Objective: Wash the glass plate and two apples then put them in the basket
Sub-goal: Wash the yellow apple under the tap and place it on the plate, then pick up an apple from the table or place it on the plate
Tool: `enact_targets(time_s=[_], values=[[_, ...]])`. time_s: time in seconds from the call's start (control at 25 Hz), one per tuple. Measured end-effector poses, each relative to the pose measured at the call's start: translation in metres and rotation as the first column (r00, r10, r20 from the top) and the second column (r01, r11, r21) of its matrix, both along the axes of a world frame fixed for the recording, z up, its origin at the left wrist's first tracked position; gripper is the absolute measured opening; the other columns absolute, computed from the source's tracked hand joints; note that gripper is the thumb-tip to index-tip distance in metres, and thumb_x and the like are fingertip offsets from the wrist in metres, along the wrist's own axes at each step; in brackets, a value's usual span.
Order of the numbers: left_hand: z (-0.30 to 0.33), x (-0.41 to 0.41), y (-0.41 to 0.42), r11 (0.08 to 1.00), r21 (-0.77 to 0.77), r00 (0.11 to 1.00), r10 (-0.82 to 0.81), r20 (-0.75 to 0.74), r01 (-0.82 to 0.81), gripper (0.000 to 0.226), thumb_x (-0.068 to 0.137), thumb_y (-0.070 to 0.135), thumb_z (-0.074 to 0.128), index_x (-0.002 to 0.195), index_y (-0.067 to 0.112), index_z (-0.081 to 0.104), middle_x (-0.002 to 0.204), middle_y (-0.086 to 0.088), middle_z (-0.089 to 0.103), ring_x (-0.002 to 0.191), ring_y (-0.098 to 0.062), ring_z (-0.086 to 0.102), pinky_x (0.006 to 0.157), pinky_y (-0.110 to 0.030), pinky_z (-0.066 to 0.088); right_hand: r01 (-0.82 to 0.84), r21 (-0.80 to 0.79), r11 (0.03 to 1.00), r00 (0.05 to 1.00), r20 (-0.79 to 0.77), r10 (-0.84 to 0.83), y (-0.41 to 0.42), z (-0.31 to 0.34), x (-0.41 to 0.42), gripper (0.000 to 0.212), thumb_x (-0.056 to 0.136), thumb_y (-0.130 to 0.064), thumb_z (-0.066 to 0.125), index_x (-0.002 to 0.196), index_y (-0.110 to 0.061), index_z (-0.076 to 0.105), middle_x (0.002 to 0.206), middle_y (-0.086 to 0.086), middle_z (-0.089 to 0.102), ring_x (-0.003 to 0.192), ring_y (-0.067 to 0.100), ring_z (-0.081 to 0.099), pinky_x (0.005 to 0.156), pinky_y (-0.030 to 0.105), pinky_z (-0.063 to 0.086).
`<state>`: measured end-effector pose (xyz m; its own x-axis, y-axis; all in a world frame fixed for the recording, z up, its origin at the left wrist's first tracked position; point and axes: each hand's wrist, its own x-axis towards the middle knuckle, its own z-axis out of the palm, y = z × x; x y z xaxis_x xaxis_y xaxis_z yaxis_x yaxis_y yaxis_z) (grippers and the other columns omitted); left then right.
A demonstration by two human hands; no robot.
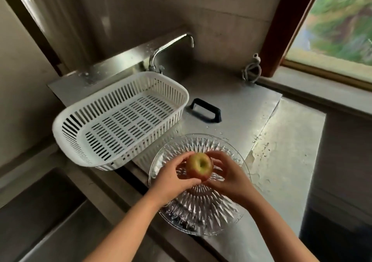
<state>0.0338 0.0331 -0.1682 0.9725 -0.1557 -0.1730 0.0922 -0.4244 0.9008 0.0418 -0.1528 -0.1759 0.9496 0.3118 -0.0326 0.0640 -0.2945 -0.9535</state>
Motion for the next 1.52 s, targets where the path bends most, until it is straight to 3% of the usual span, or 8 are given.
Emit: enact_targets(time_s=[0.32, 0.52, 0.68, 0.88, 1.04, 1.2, 1.44, 1.52], values=[[0.001, -0.002, 0.001, 0.999, 0.027, 0.999, -0.023, -0.046, 0.024, 0.073, 0.065, 0.025, 0.079, 0.124, 0.047, 0.043, 0.13, 0.013, 0.049, 0.12, -0.007, 0.047, 0.108, -0.036, 0.034, -0.026, 0.021, 0.999, 0.997, -0.066, 0.027, -0.005, 0.001, 0.0, 0.061, 0.061, -0.016, 0.085, 0.109, -0.038, 0.053, 0.118, -0.012, 0.062, 0.113, 0.0, 0.058, 0.09, 0.017, 0.051], [0.03, -0.013, 0.015, 0.995, -0.09, 0.994, 0.041, -0.101, -0.05, 0.074, 0.07, 0.025, 0.077, 0.13, 0.043, 0.038, 0.129, 0.013, 0.047, 0.113, 0.0, 0.049, 0.079, -0.01, 0.042, 0.005, -0.023, 1.0, 0.996, -0.089, -0.007, -0.009, 0.028, -0.004, 0.074, 0.062, -0.007, 0.084, 0.118, -0.037, 0.046, 0.122, -0.01, 0.056, 0.117, 0.003, 0.054, 0.091, 0.009, 0.046], [0.071, -0.034, 0.046, 0.964, -0.209, 0.984, 0.146, -0.098, -0.164, 0.065, 0.075, 0.018, 0.073, 0.13, 0.034, 0.042, 0.126, 0.006, 0.055, 0.113, -0.008, 0.056, 0.078, -0.015, 0.05, 0.017, 0.019, 1.0, 0.999, -0.038, -0.016, 0.015, 0.072, -0.004, 0.066, 0.067, 0.006, 0.077, 0.113, -0.034, 0.051, 0.118, -0.009, 0.059, 0.112, 0.005, 0.057, 0.089, 0.009, 0.048], [0.11, -0.101, 0.116, 0.857, -0.308, 0.909, 0.408, -0.083, -0.413, 0.05, 0.082, 0.01, 0.066, 0.124, 0.029, 0.048, 0.113, 0.001, 0.065, 0.093, -0.002, 0.065, 0.068, -0.011, 0.05, -0.266, 0.053, 0.962, 0.963, -0.038, 0.268, 0.124, 0.113, -0.024, 0.057, 0.07, 0.001, 0.076, 0.115, -0.025, 0.055, 0.114, -0.002, 0.065, 0.102, 0.01, 0.065, 0.084, 0.024, 0.055], [0.114, -0.207, 0.196, 0.68, -0.275, 0.726, 0.677, -0.118, -0.679, 0.042, 0.087, 0.007, 0.059, 0.124, 0.022, 0.047, 0.112, -0.005, 0.064, 0.09, -0.007, 0.062, 0.069, -0.011, 0.049, -0.53, -0.05, 0.847, 0.848, -0.031, 0.529, 0.244, 0.112, -0.077, 0.049, 0.071, -0.004, 0.076, 0.107, -0.032, 0.056, 0.109, 0.001, 0.067, 0.087, 0.006, 0.068, 0.079, 0.022, 0.055], [0.101, -0.356, 0.273, 0.307, -0.25, 0.352, 0.922, -0.163, -0.918, 0.035, 0.088, 0.009, 0.057, 0.121, 0.018, 0.052, 0.103, 0.0, 0.065, 0.09, -0.011, 0.062, 0.069, -0.014, 0.047, -0.786, -0.16, 0.598, 0.611, -0.044, 0.791, 0.373, 0.107, -0.175, 0.041, 0.073, -0.009, 0.075, 0.098, -0.036, 0.057, 0.104, -0.001, 0.068, 0.09, 0.017, 0.068, 0.085, 0.033, 0.054], [0.07, -0.556, 0.359, -0.196, -0.213, -0.137, 0.955, -0.263, -0.957, 0.03, 0.091, 0.008, 0.051, 0.121, 0.012, 0.052, 0.106, -0.007, 0.062, 0.083, -0.015, 0.062, 0.066, -0.022, 0.045, -0.933, -0.118, 0.34, 0.355, -0.144, 0.924, 0.539, 0.079, -0.36, 0.036, 0.075, 0.002, 0.072, 0.108, -0.005, 0.06, 0.099, 0.011, 0.061, 0.056, -0.003, 0.062, 0.061, 0.01, 0.049], [0.057, -0.61, 0.385, -0.32, -0.197, -0.259, 0.925, -0.279, -0.927, 0.032, 0.091, 0.008, 0.05, 0.123, 0.012, 0.05, 0.11, -0.011, 0.06, 0.082, -0.016, 0.062, 0.066, -0.025, 0.045, -0.949, -0.118, 0.292, 0.309, -0.179, 0.934, 0.58, 0.066, -0.417, 0.045, 0.075, 0.0, 0.073, 0.116, -0.004, 0.056, 0.103, 0.008, 0.057, 0.059, -0.001, 0.062, 0.066, 0.015, 0.049]])
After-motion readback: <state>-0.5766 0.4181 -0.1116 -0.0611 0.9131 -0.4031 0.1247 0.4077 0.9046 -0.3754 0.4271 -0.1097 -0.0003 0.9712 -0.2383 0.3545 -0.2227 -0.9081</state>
